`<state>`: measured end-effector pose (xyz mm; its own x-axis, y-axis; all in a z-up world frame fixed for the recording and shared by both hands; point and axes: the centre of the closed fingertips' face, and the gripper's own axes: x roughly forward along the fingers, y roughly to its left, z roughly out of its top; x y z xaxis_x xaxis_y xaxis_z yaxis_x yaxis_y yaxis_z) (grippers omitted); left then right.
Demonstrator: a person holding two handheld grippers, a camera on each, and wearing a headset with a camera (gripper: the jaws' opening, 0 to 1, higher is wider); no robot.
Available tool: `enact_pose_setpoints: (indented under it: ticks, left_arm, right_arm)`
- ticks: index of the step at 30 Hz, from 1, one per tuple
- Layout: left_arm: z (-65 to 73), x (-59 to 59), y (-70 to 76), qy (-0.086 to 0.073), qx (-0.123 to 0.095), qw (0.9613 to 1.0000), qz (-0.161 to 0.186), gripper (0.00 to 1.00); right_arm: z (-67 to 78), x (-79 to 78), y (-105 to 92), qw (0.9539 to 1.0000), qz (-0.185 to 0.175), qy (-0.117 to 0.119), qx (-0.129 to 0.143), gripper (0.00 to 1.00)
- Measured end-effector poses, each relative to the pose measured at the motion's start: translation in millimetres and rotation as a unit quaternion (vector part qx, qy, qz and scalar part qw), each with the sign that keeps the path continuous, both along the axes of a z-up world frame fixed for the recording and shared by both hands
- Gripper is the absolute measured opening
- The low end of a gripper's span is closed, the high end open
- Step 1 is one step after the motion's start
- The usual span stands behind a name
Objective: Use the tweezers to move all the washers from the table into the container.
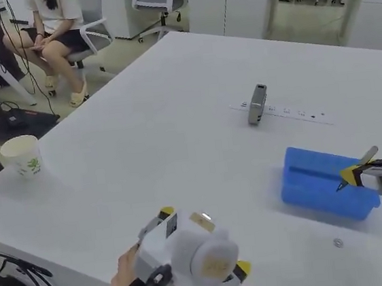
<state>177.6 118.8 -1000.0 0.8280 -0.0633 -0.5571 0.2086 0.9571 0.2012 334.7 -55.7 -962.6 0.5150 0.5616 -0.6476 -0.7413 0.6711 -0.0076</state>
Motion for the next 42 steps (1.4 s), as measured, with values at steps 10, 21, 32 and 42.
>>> enact_pose_setpoints:
  ticks: [10,21,32,42]
  left_arm:
    - [-3.4,-0.8,-6.2,0.009,0.004,0.9998,-0.015,0.87]
    - [-2.0,0.7,-4.5,0.006,0.004,0.9999,-0.011,0.87]
    - [-1.0,1.7,-4.1,0.003,0.004,0.9999,-0.011,0.87]
    - [-0.5,2.0,-1.0,0.002,0.006,1.0000,-0.004,0.87]
  right_arm:
    - [-16.2,-22.6,-9.1,0.9997,0.002,0.024,-0.003,0.04]
    - [-38.4,-38.5,-11.7,0.9989,0.005,0.044,-0.017,0.04]
    - [-54.8,-38.9,-18.2,0.9981,0.001,0.054,-0.032,0.04]
    - [-67.0,-38.8,-19.7,0.9973,-0.004,0.065,-0.033,0.04]
